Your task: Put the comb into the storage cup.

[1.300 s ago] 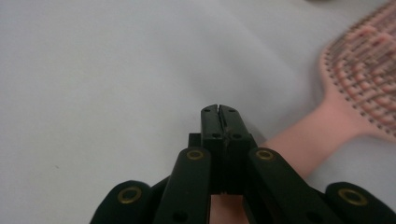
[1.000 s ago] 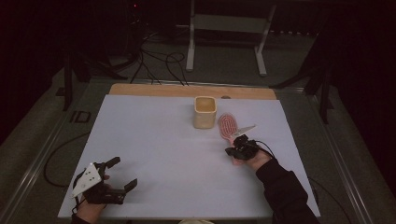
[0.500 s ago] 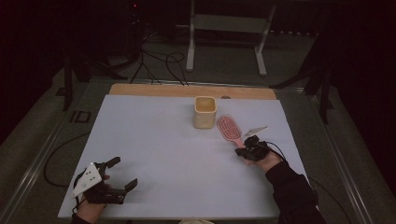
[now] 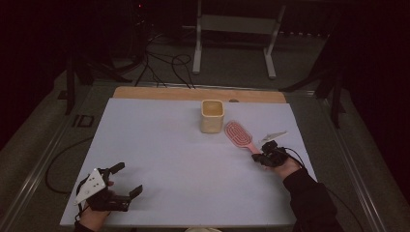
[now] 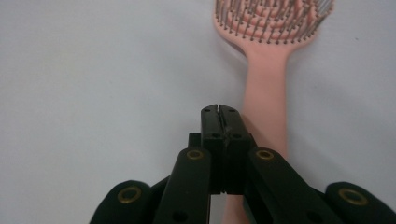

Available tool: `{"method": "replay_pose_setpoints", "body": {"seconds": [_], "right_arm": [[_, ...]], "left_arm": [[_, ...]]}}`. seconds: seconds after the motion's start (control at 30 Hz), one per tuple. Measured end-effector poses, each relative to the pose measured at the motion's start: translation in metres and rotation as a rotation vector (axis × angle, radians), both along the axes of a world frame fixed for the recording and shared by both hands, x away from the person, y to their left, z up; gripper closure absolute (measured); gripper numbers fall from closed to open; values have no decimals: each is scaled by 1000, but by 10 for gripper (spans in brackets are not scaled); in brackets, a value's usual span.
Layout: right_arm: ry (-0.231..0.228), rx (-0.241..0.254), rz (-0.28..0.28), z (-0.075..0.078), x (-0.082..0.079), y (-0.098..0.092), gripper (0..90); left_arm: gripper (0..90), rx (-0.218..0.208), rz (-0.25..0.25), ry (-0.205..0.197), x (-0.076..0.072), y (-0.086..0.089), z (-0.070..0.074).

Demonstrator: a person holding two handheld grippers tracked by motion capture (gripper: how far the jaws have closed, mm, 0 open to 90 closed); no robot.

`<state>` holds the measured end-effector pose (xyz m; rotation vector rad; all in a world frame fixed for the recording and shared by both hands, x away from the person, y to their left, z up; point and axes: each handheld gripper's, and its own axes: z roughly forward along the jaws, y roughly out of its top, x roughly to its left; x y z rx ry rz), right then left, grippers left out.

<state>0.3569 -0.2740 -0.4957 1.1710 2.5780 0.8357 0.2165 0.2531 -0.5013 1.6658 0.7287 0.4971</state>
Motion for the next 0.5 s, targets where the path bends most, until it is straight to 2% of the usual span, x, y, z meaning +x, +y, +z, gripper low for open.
{"method": "replay_pose_setpoints", "body": {"seconds": [0.13,0.23,0.5], "right_arm": [[-7,14,-7,2,-2,-3,900],[-21,27,1,10,-4,-5,900],[-56,12,11,26,-8,-10,900]], "left_arm": [[1,-1,1,0,0,0,0],[1,-1,1,0,0,0,0],[2,-2,3,-1,0,0,0]]}}
